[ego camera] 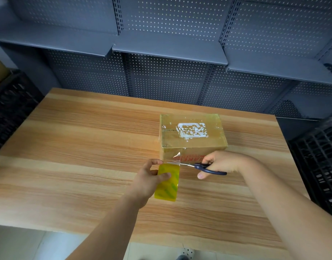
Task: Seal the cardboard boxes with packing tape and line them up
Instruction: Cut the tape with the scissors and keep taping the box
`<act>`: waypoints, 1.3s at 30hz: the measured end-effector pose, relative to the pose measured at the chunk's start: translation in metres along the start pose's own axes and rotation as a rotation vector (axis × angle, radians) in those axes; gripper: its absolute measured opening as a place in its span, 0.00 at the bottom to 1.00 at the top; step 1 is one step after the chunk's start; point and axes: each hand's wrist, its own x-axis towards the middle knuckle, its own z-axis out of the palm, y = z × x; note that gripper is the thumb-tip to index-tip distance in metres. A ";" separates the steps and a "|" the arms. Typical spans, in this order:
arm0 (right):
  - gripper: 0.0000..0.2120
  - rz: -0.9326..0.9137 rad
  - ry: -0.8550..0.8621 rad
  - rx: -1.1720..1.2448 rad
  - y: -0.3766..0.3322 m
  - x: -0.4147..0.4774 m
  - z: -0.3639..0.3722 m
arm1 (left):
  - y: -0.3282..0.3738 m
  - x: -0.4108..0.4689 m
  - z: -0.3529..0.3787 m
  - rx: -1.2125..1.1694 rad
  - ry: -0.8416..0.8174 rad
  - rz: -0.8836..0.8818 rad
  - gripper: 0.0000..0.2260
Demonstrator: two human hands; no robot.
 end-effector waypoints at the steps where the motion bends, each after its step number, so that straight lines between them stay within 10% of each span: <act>1: 0.22 -0.001 0.001 0.001 -0.002 0.000 0.001 | 0.000 0.000 0.000 -0.002 -0.001 -0.001 0.16; 39: 0.24 -0.004 -0.042 -0.199 -0.014 -0.009 0.000 | -0.004 -0.002 0.007 0.085 0.058 0.008 0.16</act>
